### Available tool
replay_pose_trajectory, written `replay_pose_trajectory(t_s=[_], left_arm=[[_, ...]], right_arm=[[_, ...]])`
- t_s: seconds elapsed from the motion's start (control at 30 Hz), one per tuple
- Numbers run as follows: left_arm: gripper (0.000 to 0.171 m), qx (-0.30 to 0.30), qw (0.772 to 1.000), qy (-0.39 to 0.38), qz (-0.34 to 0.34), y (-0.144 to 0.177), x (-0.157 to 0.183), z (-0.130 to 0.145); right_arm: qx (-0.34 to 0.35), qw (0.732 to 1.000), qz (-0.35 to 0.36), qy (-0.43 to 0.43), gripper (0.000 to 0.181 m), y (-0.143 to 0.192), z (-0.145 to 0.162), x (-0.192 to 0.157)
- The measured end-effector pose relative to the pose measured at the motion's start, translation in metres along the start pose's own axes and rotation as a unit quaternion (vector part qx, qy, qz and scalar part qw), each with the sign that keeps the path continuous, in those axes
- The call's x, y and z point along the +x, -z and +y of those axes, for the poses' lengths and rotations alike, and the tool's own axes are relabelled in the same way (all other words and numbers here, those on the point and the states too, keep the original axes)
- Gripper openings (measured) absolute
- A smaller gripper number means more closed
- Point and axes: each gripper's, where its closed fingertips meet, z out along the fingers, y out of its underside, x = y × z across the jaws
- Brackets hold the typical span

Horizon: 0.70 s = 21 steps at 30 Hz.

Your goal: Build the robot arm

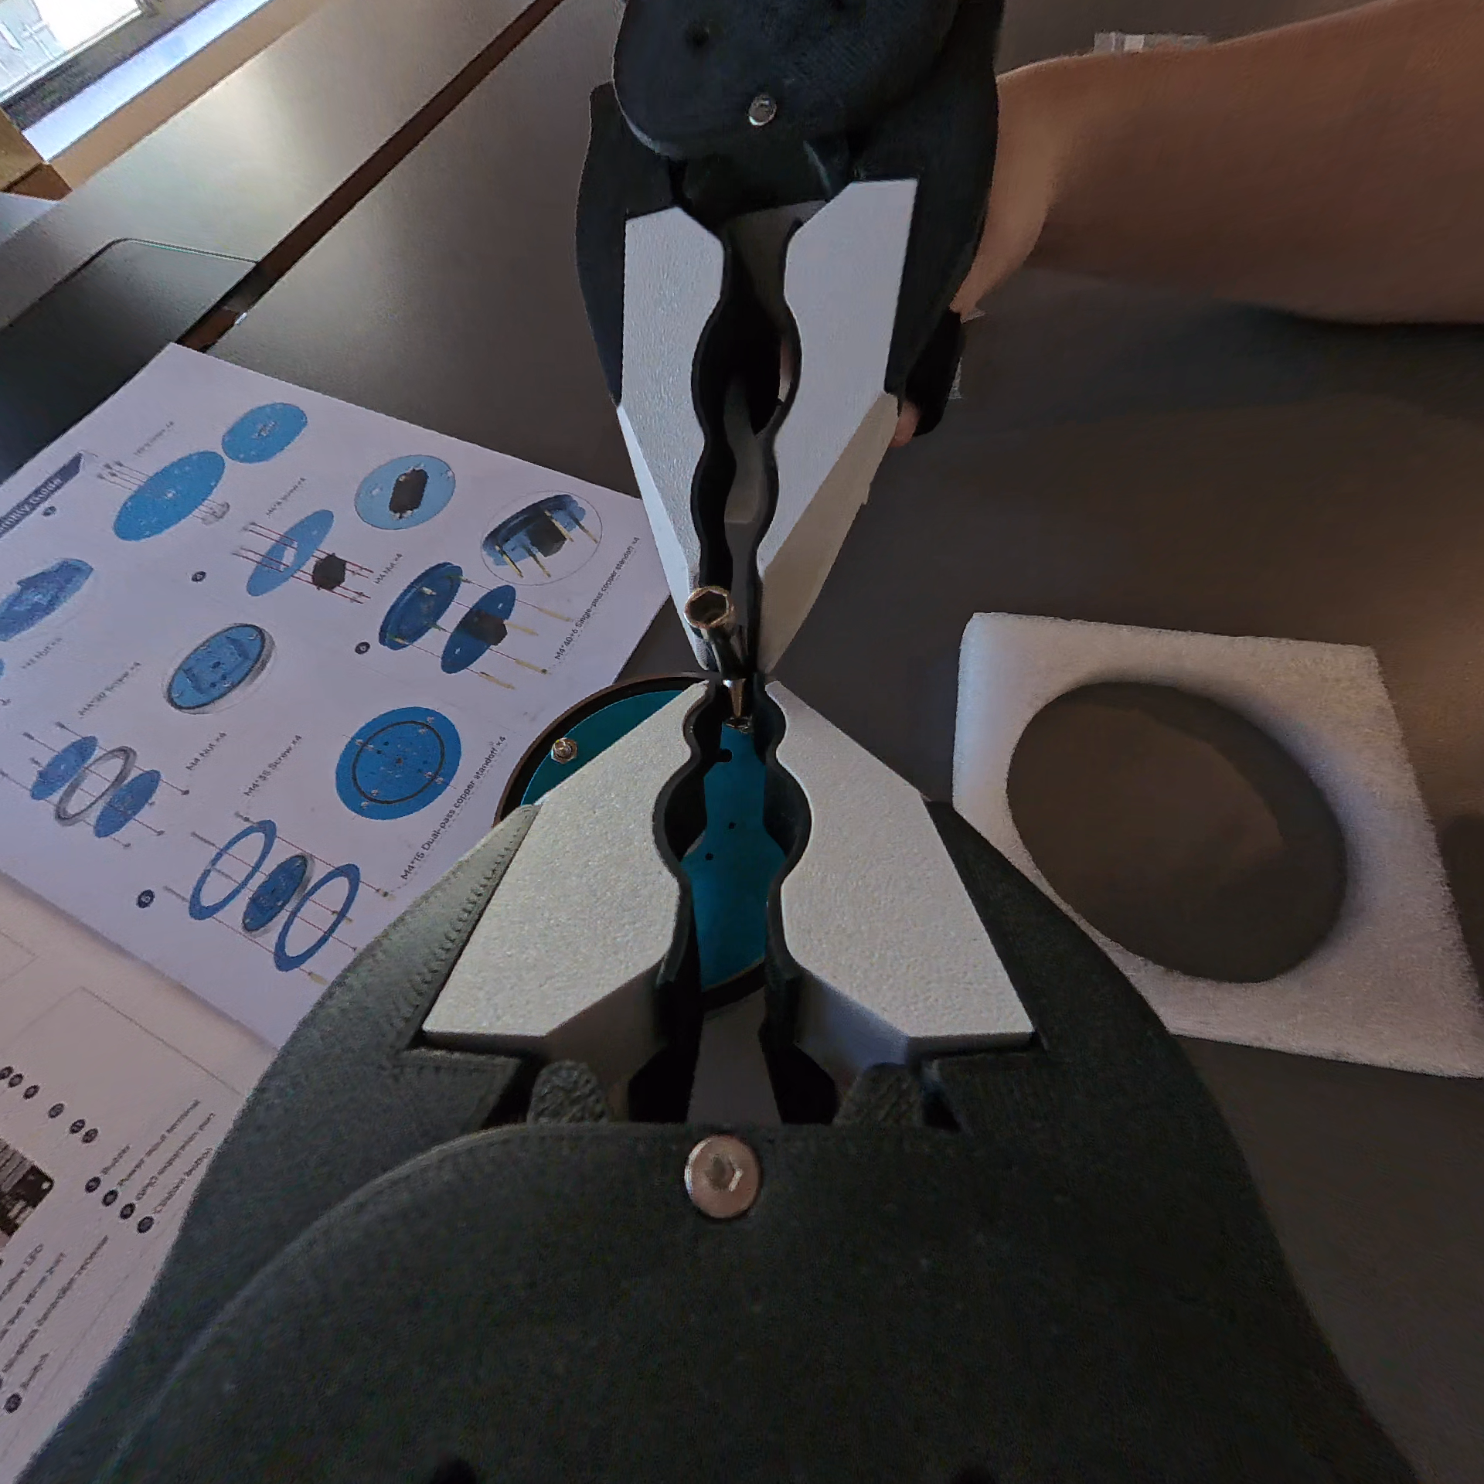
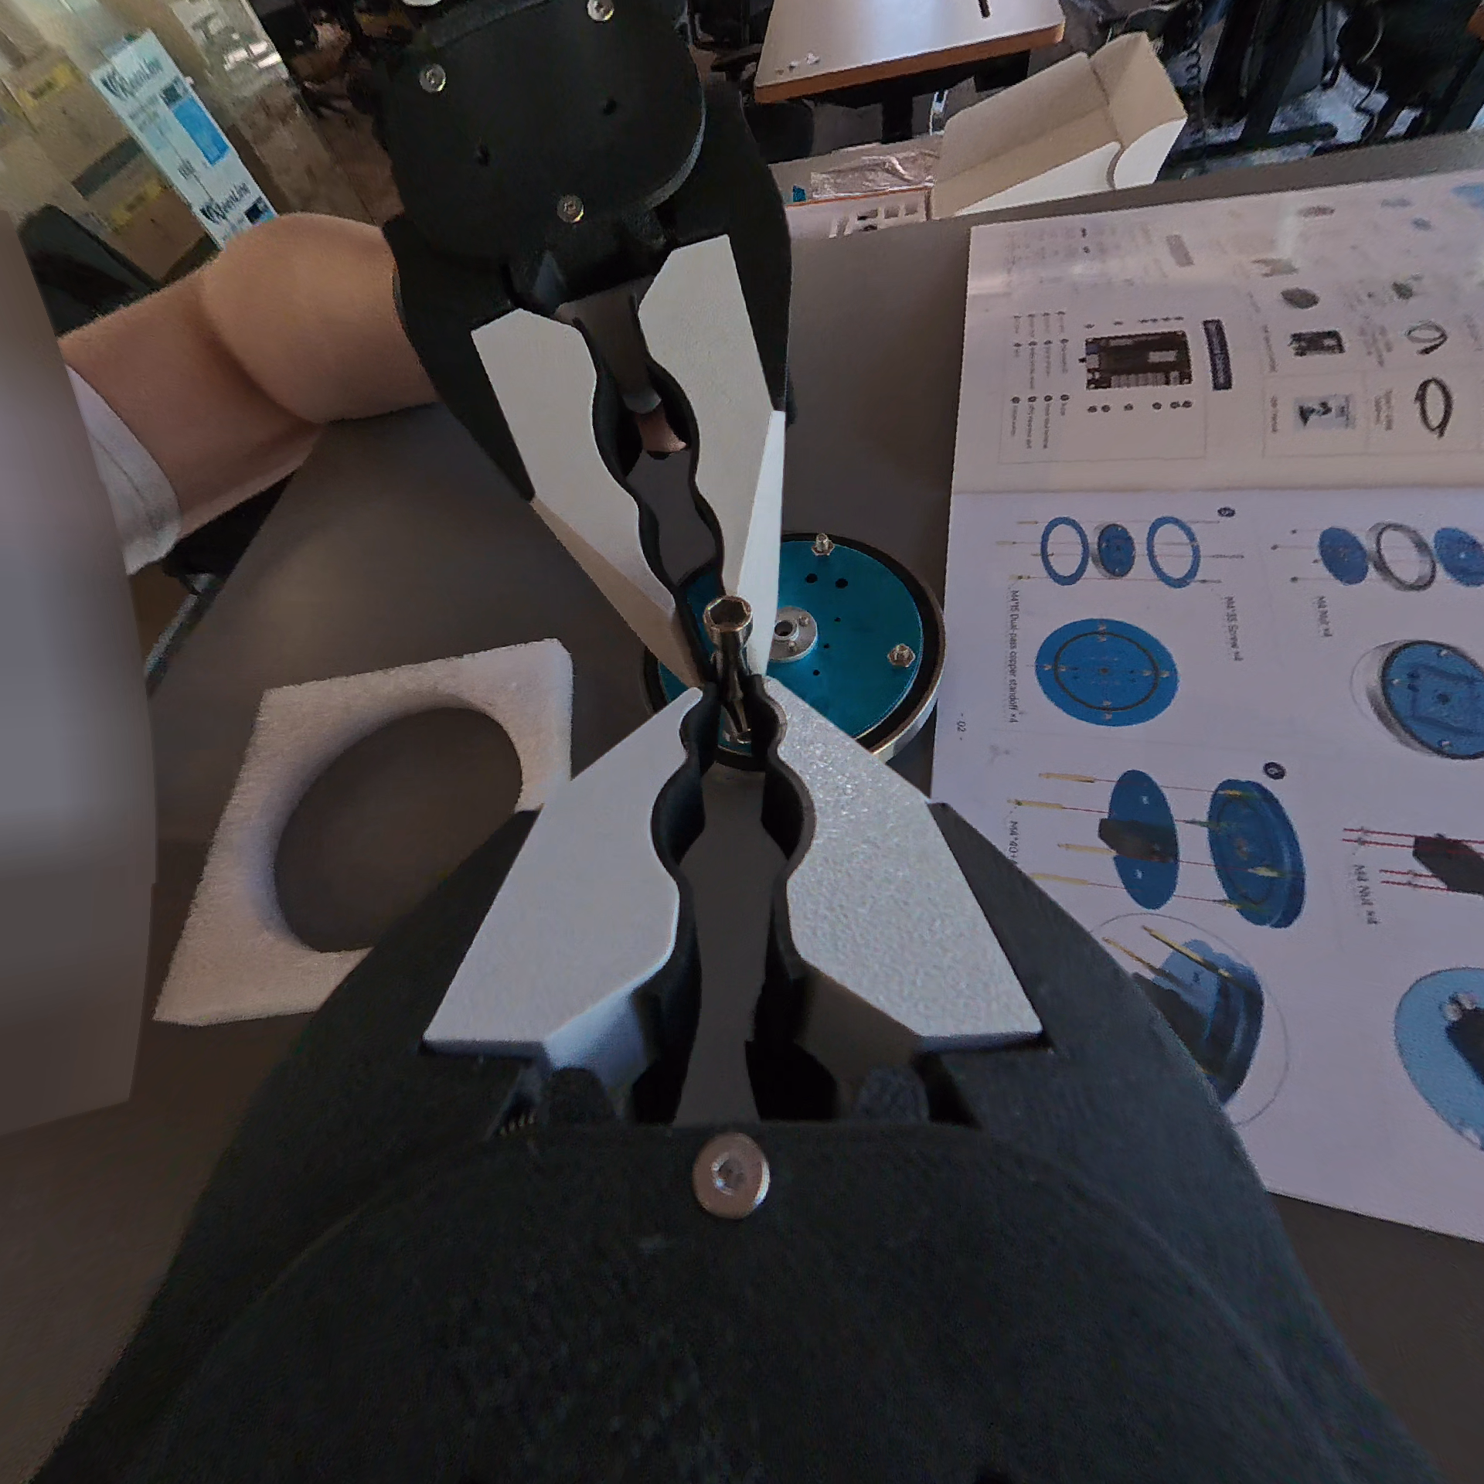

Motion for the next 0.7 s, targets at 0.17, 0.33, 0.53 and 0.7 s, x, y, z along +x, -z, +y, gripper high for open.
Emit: replay_pose_trajectory(t_s=[0.17,0.33,0.53,0.7], left_arm=[[0.006,-0.003,0.999,-0.028,-0.014,0.0003,0.0002,0.0005],[0.006,-0.008,0.999,-0.038,-0.017,0.0007,0.0028,0.0008],[0.006,-0.004,0.999,-0.039,-0.023,0.0024,0.0012,-0.0012],[0.006,-0.014,0.999,-0.038,-0.023,0.0006,0.0017,0.0025]], right_arm=[[0.000,1.000,0.009,0.027,0.006,-0.0007,-0.0002,-0.0010],[0.001,1.000,0.000,0.027,0.006,-0.0010,0.0003,-0.0037],[0.007,0.999,0.007,0.037,0.006,-0.0006,-0.0027,-0.0029],[0.004,1.000,0.002,0.028,0.006,-0.0029,0.0011,-0.0024]])
